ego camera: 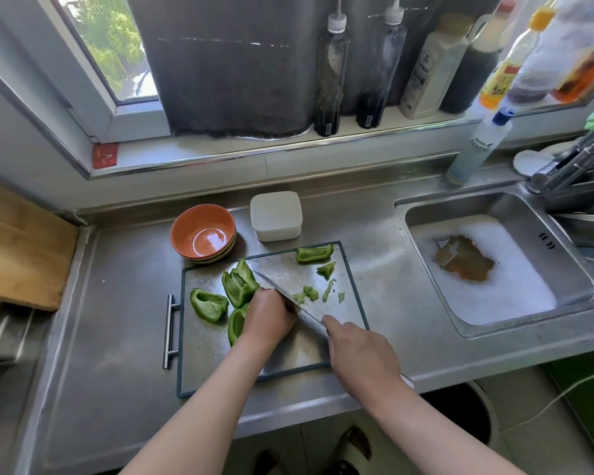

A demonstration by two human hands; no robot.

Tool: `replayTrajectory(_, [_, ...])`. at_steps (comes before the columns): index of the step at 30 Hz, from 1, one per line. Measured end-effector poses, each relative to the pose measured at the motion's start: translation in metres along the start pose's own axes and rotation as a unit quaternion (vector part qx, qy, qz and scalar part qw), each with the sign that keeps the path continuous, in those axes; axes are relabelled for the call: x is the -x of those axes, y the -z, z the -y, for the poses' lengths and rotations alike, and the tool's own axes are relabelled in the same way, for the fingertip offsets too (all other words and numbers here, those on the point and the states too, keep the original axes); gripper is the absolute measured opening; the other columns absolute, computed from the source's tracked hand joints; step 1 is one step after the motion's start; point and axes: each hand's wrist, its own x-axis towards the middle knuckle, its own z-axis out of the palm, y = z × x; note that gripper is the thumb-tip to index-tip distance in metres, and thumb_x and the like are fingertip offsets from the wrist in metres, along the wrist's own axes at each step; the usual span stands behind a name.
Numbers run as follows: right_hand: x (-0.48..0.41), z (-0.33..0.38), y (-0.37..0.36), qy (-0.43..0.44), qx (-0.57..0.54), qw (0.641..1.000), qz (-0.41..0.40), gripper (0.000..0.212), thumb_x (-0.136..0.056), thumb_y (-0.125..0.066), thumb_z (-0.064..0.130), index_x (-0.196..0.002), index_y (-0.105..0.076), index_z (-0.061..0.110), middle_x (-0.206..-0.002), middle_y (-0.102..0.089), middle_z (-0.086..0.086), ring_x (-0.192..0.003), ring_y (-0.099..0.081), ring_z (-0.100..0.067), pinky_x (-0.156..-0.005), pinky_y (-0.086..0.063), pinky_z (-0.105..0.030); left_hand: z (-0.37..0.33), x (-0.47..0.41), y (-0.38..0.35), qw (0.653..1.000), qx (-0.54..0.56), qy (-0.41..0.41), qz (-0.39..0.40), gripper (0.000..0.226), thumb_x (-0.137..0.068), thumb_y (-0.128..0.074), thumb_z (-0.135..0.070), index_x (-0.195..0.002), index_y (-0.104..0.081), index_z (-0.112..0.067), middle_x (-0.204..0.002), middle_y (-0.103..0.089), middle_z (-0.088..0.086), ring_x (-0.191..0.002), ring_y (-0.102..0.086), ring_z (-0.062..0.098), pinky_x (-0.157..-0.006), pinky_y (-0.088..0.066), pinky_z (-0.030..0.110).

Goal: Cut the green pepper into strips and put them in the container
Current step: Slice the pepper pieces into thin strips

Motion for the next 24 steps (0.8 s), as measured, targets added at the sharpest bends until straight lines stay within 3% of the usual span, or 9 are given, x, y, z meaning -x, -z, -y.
replayTrajectory(2, [-0.002,-0.002,-0.003,-0.009,0.006,1.000,-0.014,0.045,-0.058,-0.086,0.008,-0.088,-0.058,0.026,-0.049,-0.034,0.005,-0.035,-0.021,-0.024,-0.039,-0.009,-0.021,-0.002,-0.001,0.003,1.000,-0.011,0.001,0.009,0.026,-0.081,-0.060,-0.020,-0.057,-0.050,-0.015,-0.065,-0.061,0.006,-0.070,-0.054,0.023,-0.059,-0.033,0.024])
replayTrajectory(4, [-0.002,-0.004,-0.005,-0.014,0.004,1.000,-0.006,0.044,-0.061,-0.085,0.009,-0.088,-0.056,0.027,-0.052,-0.028,0.007,-0.037,-0.020,-0.024,-0.039,-0.010,-0.022,-0.004,-0.002,0.008,1.000,-0.019,0.002,0.021,0.028,-0.080,-0.060,-0.017,-0.055,-0.048,-0.015,-0.058,-0.052,-0.001,-0.066,-0.050,0.020,-0.057,-0.032,0.024])
replayTrajectory(10, [-0.005,-0.006,-0.006,-0.019,0.010,1.000,-0.006,0.048,-0.057,-0.088,0.008,-0.089,-0.056,0.024,-0.048,-0.036,0.004,-0.034,-0.022,-0.023,-0.037,-0.013,-0.022,-0.009,-0.003,0.013,1.000,-0.007,0.012,0.022,0.037,-0.082,-0.061,-0.020,-0.051,-0.042,-0.018,-0.053,-0.045,-0.007,-0.061,-0.050,0.016,-0.054,-0.033,0.024])
replayTrajectory(13, [-0.009,-0.002,-0.010,-0.023,0.002,1.000,-0.017,0.049,-0.053,-0.089,0.007,-0.087,-0.059,0.024,-0.052,-0.022,0.006,-0.035,-0.018,-0.022,-0.041,0.001,-0.020,-0.008,-0.003,0.012,0.999,0.006,0.026,0.021,0.032,-0.082,-0.063,-0.020,-0.052,-0.051,-0.014,-0.054,-0.050,-0.004,-0.060,-0.053,0.017,-0.049,-0.036,0.025])
replayTrajectory(16, [-0.011,-0.003,-0.012,-0.035,-0.012,0.999,-0.010,0.044,-0.058,-0.089,0.010,-0.090,-0.063,0.026,-0.051,-0.022,0.008,-0.036,-0.018,-0.020,-0.042,0.005,-0.021,-0.007,-0.006,0.012,0.998,0.021,0.043,0.038,0.016,-0.077,-0.063,-0.017,-0.066,-0.070,-0.007,-0.065,-0.065,0.005,-0.066,-0.063,0.020,-0.057,-0.054,0.033])
replayTrajectory(18, [-0.010,-0.006,-0.008,-0.028,-0.015,0.999,0.016,0.030,-0.079,-0.077,0.014,-0.103,-0.063,0.026,-0.054,-0.030,0.008,-0.040,-0.029,-0.020,-0.038,-0.007,-0.025,-0.007,-0.005,0.010,0.998,0.025,0.040,0.043,0.014,-0.076,-0.064,-0.016,-0.072,-0.074,-0.009,-0.070,-0.069,0.006,-0.069,-0.064,0.020,-0.061,-0.056,0.033])
replayTrajectory(20, [-0.017,-0.006,-0.009,-0.021,-0.019,0.999,0.015,0.025,-0.098,-0.051,0.015,-0.121,-0.055,0.026,-0.064,-0.041,0.006,-0.054,-0.043,-0.023,-0.043,-0.023,-0.031,-0.007,-0.005,0.009,0.998,0.028,0.035,0.038,0.014,-0.077,-0.064,-0.017,-0.077,-0.076,-0.010,-0.073,-0.069,0.006,-0.073,-0.064,0.020,-0.061,-0.055,0.030])
replayTrajectory(24, [-0.038,0.002,-0.006,-0.025,-0.052,0.998,0.038,0.030,-0.101,-0.041,0.014,-0.127,-0.050,0.026,-0.089,-0.066,-0.004,-0.076,-0.062,-0.032,-0.056,-0.038,-0.035,-0.005,-0.005,0.004,0.998,0.037,0.040,0.030,0.017,-0.081,-0.066,-0.023,-0.081,-0.077,-0.010,-0.078,-0.071,0.009,-0.084,-0.062,0.023,-0.063,-0.048,0.027])
